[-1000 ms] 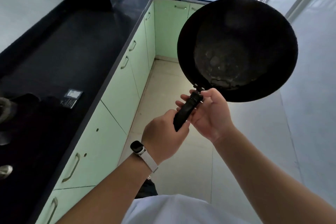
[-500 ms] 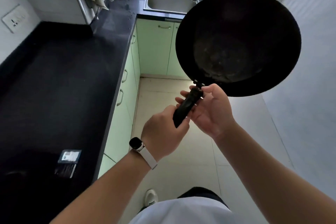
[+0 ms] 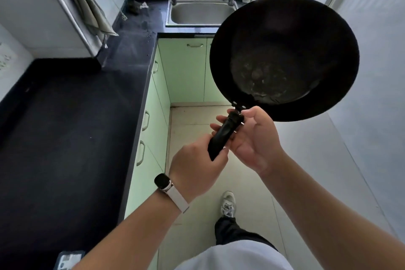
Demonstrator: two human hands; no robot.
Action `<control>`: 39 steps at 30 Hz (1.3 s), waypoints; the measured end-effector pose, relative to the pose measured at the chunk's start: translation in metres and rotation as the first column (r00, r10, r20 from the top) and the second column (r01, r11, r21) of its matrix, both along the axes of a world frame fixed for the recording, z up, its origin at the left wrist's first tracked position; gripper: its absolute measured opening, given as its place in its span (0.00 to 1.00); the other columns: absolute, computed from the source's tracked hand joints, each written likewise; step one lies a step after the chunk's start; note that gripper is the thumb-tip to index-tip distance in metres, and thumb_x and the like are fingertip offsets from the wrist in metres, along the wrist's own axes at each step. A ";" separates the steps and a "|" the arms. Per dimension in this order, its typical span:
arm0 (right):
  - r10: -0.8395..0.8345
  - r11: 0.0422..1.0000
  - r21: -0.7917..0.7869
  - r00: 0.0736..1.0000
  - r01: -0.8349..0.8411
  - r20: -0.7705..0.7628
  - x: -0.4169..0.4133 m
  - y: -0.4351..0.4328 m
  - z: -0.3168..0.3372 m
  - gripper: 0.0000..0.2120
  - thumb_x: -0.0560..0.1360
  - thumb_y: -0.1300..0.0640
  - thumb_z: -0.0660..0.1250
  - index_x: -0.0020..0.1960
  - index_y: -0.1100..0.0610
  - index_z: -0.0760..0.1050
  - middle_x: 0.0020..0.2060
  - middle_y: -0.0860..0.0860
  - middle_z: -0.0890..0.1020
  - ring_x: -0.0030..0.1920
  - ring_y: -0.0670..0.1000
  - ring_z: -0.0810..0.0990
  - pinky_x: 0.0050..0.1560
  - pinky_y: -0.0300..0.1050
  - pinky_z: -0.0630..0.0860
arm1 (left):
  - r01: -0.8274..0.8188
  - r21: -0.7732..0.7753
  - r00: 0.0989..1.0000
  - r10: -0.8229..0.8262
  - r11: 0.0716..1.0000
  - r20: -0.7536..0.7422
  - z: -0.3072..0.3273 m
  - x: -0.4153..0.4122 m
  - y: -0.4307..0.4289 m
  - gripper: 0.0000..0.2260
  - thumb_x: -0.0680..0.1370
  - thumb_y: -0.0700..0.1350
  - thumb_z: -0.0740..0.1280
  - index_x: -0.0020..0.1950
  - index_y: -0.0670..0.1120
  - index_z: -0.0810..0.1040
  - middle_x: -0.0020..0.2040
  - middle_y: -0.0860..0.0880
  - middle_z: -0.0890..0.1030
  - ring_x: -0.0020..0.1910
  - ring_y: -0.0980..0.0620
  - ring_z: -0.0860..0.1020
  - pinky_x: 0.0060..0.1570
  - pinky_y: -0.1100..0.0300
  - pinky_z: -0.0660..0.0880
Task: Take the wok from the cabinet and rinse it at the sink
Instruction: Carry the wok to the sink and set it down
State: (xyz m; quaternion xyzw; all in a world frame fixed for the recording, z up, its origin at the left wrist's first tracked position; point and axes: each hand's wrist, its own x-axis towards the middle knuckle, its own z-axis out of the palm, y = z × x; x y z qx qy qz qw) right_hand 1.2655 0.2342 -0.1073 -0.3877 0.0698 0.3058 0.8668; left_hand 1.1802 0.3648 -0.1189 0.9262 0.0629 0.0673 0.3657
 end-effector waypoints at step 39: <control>-0.137 0.990 -0.050 0.987 0.133 -0.087 0.515 0.054 -0.019 0.19 0.69 0.57 0.63 0.60 0.60 0.68 0.49 0.61 0.78 0.51 0.64 0.81 0.53 0.57 0.80 | 0.096 -0.107 0.994 -0.100 0.990 -0.039 -0.030 0.530 0.060 0.12 0.74 0.58 0.64 0.46 0.50 0.77 0.28 0.53 0.75 0.25 0.55 0.71 0.25 0.59 0.66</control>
